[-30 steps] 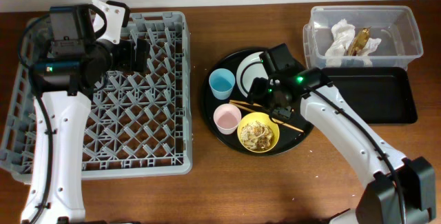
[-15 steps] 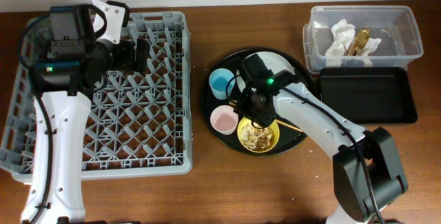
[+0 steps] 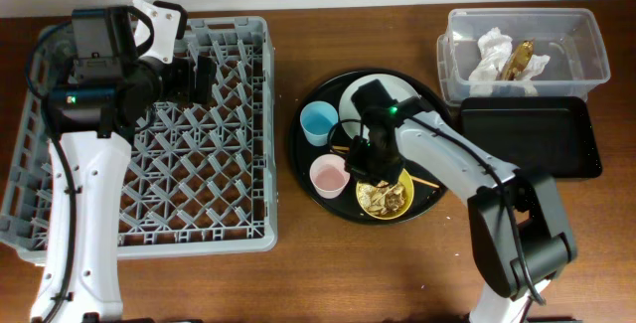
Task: Sort waste into correct bins and load items into the dishwasher rack
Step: 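Lift the yellow bowl and tip its scraps onto the black rectangular tray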
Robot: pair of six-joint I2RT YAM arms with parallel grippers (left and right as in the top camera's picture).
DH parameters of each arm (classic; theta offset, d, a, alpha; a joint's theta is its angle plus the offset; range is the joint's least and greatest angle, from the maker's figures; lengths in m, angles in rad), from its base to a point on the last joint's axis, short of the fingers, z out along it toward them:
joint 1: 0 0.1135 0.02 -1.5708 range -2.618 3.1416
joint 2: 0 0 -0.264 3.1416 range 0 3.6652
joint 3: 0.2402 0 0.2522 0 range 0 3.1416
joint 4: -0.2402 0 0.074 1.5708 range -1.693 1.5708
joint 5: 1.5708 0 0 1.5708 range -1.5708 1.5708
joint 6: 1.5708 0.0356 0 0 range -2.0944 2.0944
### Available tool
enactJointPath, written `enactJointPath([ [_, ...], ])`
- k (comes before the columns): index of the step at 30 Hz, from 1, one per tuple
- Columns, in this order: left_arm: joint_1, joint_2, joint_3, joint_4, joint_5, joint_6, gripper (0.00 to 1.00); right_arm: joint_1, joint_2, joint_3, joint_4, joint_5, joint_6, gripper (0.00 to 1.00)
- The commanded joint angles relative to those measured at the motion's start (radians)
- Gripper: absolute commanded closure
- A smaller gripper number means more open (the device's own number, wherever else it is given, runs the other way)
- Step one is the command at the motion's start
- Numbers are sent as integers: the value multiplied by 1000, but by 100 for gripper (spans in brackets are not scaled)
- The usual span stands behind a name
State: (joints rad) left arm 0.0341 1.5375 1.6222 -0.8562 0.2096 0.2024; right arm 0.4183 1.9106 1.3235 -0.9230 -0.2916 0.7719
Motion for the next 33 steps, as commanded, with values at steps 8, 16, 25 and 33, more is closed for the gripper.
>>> enactJointPath([
  [8,6,5,12,1,3,16,1,-89,-55,419,-425,-52,-433,96],
  [16,6,5,12,1,3,16,1,-695,-131,409,-282,-272,-903,96],
  [25,6,5,12,1,3,16,1,-1112,-119,-114,264,-1049,-1083,96],
  [33,6,5,12,1,3,16,1,-1134,-119,-132,337,-1260,-991,96],
])
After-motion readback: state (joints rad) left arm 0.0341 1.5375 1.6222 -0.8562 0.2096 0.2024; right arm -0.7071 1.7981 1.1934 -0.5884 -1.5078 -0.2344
